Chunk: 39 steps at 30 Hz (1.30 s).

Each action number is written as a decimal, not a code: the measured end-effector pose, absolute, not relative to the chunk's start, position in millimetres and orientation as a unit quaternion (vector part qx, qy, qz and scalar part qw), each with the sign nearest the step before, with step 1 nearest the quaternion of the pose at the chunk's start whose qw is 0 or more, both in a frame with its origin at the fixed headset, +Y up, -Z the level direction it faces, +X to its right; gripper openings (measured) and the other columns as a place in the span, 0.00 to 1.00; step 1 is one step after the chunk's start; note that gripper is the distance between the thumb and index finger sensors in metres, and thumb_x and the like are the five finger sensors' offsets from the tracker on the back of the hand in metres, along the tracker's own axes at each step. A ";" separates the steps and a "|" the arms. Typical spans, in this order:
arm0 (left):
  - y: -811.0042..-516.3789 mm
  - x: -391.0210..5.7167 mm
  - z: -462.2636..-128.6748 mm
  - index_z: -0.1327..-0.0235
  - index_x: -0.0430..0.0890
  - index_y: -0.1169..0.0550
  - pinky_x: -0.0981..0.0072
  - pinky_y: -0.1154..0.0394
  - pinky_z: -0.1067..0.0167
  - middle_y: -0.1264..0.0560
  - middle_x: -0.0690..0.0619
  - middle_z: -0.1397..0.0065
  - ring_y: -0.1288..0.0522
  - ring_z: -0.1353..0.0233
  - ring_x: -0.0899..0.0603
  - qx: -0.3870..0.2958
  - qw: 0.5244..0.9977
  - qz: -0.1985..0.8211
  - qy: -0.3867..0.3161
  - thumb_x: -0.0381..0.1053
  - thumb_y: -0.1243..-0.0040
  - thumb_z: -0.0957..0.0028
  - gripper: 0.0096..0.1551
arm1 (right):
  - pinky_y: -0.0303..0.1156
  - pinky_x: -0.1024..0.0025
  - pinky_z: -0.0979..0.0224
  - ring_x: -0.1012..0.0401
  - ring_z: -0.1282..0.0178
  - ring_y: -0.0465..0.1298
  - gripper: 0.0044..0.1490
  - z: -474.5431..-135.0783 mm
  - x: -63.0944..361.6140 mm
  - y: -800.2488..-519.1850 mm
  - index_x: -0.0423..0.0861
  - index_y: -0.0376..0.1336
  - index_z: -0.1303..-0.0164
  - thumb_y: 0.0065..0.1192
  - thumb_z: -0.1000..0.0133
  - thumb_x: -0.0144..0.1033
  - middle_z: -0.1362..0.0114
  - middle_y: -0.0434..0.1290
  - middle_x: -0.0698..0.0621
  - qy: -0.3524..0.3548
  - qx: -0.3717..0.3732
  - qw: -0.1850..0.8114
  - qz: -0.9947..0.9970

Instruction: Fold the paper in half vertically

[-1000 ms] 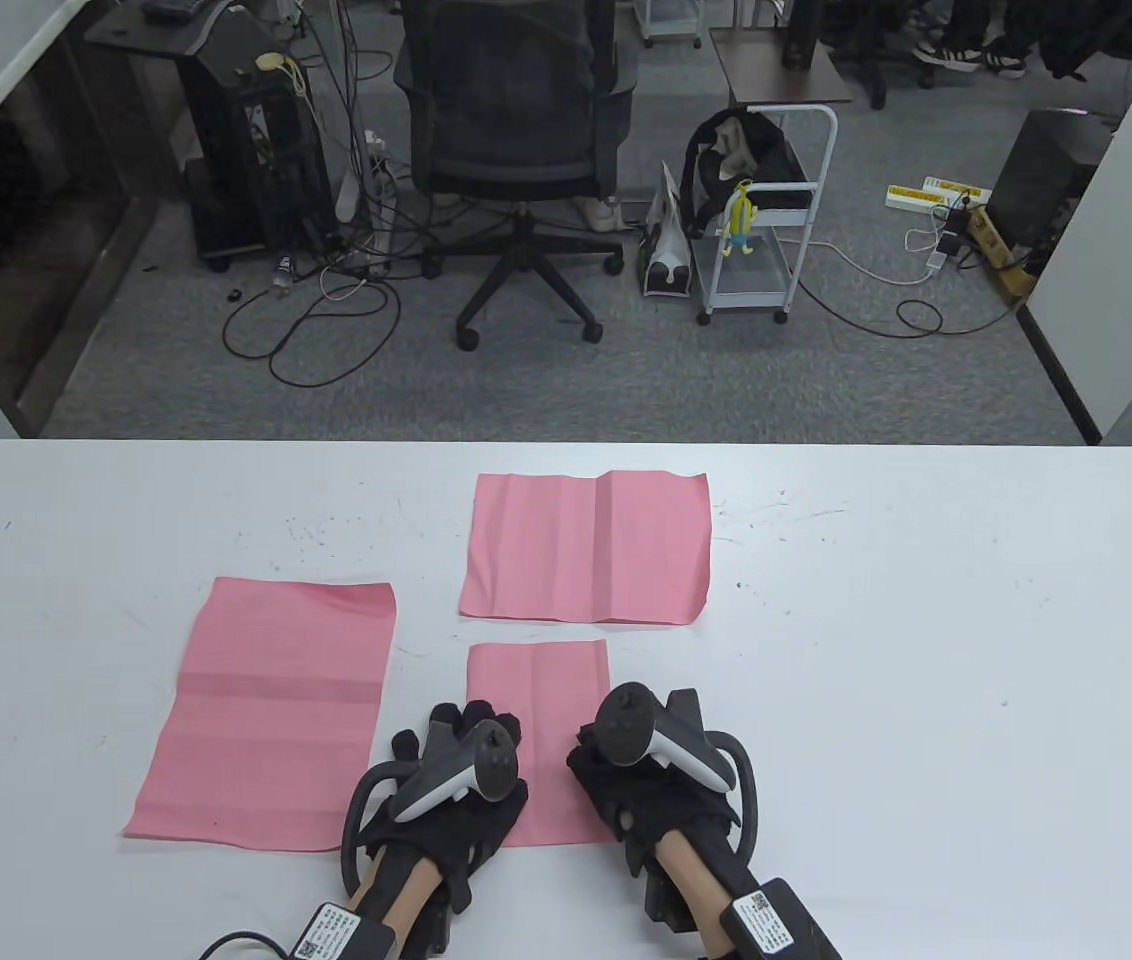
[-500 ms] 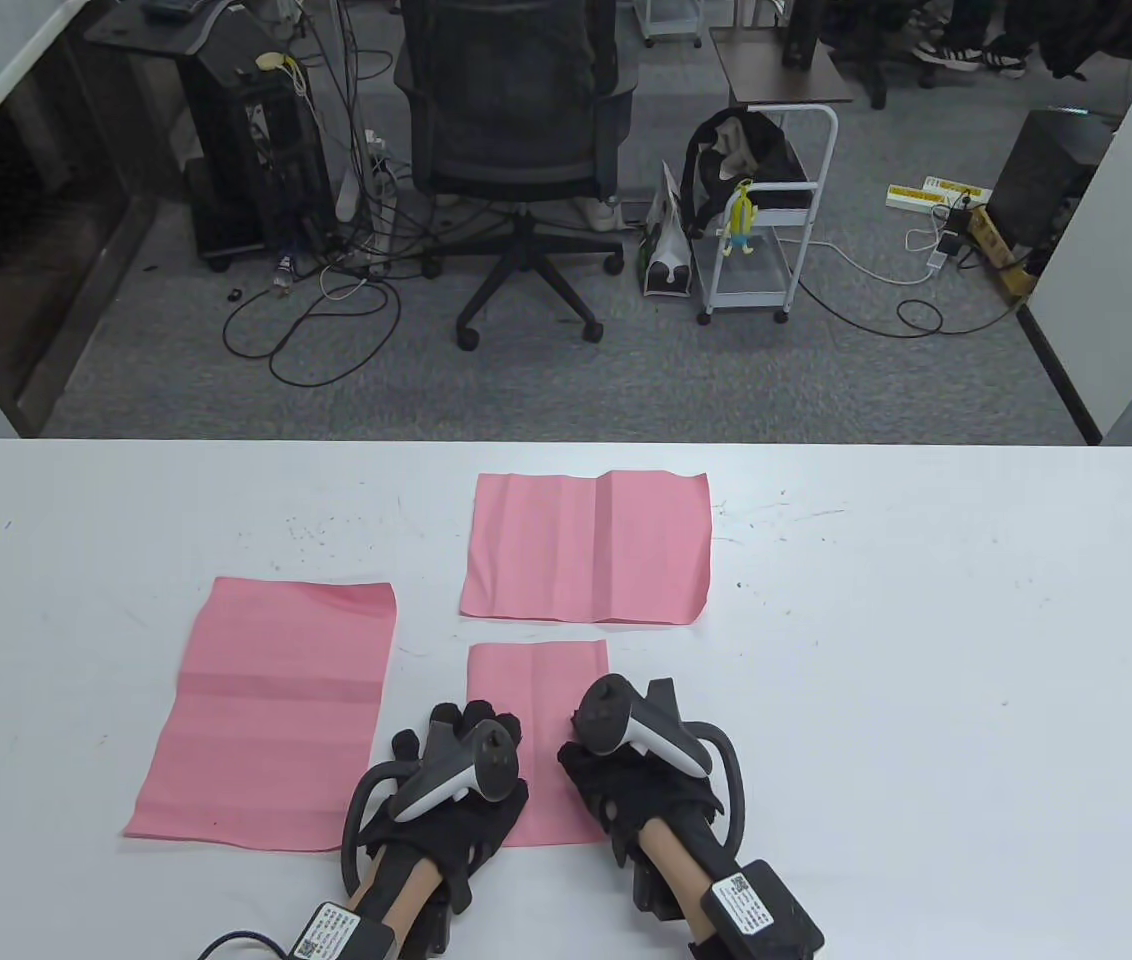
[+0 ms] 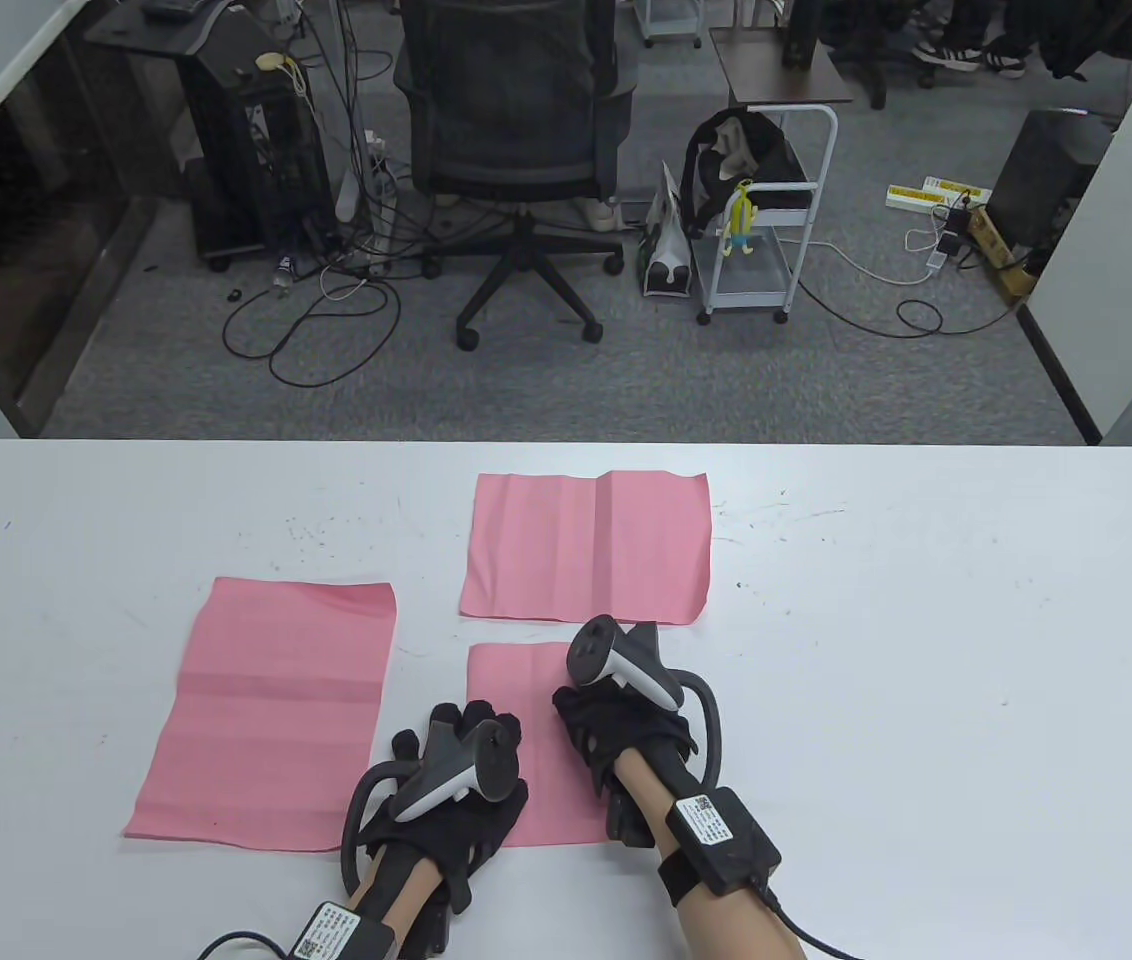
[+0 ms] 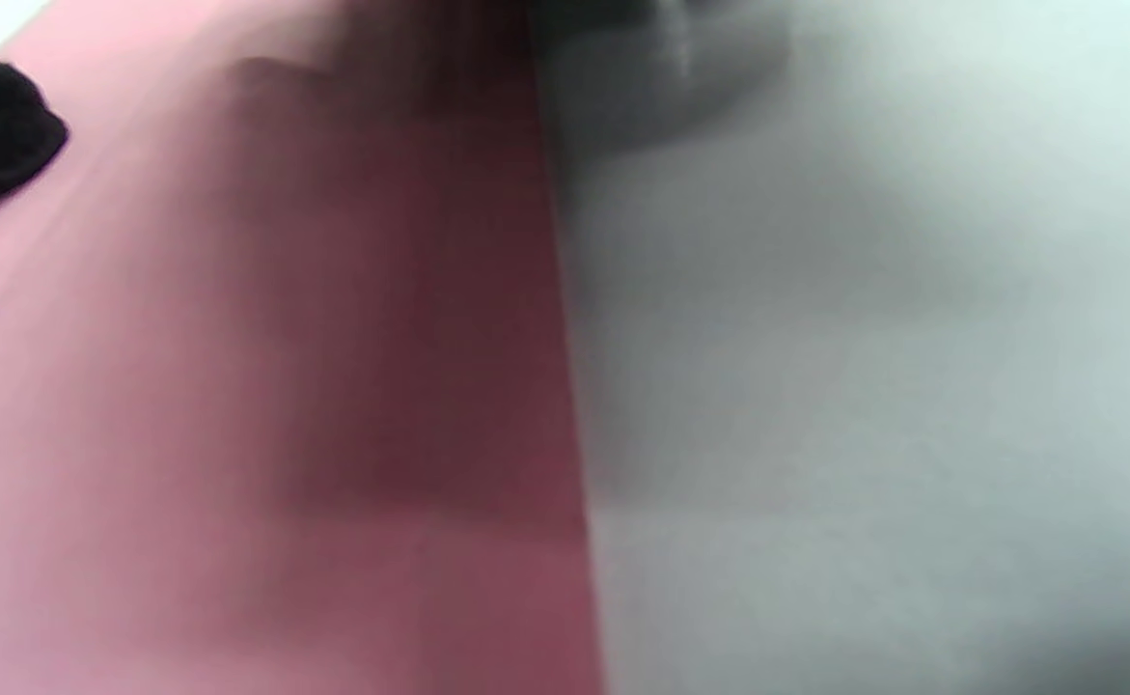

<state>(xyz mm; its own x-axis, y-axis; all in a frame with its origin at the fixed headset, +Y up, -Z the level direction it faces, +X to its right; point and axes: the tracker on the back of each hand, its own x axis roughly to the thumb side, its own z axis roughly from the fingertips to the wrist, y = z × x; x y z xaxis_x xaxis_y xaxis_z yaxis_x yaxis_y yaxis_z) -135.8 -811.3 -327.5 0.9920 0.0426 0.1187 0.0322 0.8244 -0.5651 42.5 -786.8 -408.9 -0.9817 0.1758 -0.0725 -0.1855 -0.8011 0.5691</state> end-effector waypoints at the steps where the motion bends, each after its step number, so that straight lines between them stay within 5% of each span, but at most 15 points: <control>1: -811.3 -135.7 -327.4 0.19 0.64 0.69 0.33 0.68 0.20 0.74 0.60 0.12 0.74 0.13 0.41 -0.296 0.953 0.003 -0.063 0.73 0.75 0.45 0.45 | 0.47 0.48 0.15 0.55 0.13 0.47 0.40 -409.1 42.3 -787.9 0.59 0.46 0.21 0.47 0.44 0.59 0.14 0.45 0.57 0.300 -0.007 0.093 0.949; 7: -811.4 -135.5 -327.6 0.19 0.64 0.69 0.33 0.68 0.20 0.75 0.60 0.12 0.74 0.13 0.41 -0.298 0.953 0.003 -0.063 0.73 0.75 0.45 0.45 | 0.44 0.48 0.15 0.55 0.14 0.43 0.41 -410.1 49.5 -786.6 0.59 0.44 0.21 0.47 0.44 0.59 0.14 0.42 0.57 0.328 0.003 0.129 0.936; 17: -811.9 -135.6 -327.8 0.19 0.64 0.69 0.33 0.69 0.20 0.75 0.60 0.12 0.75 0.13 0.41 -0.298 0.952 0.003 -0.063 0.73 0.75 0.45 0.45 | 0.57 0.45 0.20 0.48 0.17 0.58 0.39 -360.1 64.7 -750.8 0.53 0.54 0.22 0.48 0.44 0.57 0.16 0.57 0.49 0.256 0.088 0.158 0.950; 25: -812.2 -135.7 -327.9 0.19 0.64 0.69 0.33 0.68 0.20 0.75 0.60 0.12 0.75 0.13 0.41 -0.297 0.953 0.003 -0.063 0.73 0.75 0.46 0.45 | 0.58 0.47 0.20 0.50 0.19 0.59 0.38 -343.9 59.5 -773.0 0.53 0.57 0.24 0.48 0.44 0.57 0.18 0.59 0.51 0.286 0.095 0.105 0.948; 39: -812.8 -135.9 -328.1 0.19 0.64 0.69 0.33 0.69 0.20 0.75 0.60 0.12 0.75 0.13 0.41 -0.298 0.953 0.004 -0.063 0.73 0.75 0.46 0.45 | 0.63 0.50 0.23 0.50 0.23 0.63 0.36 -325.6 53.8 -768.0 0.51 0.61 0.28 0.49 0.44 0.56 0.22 0.64 0.49 0.279 0.121 0.076 0.950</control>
<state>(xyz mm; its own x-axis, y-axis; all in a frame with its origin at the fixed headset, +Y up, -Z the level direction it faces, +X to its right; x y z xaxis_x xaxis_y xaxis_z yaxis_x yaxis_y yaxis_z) -135.9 -812.8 -328.1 0.9921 0.0454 0.1173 0.0295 0.8228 -0.5675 53.8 -768.0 -325.6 -0.9594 0.2108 0.1872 -0.0761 -0.8330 0.5480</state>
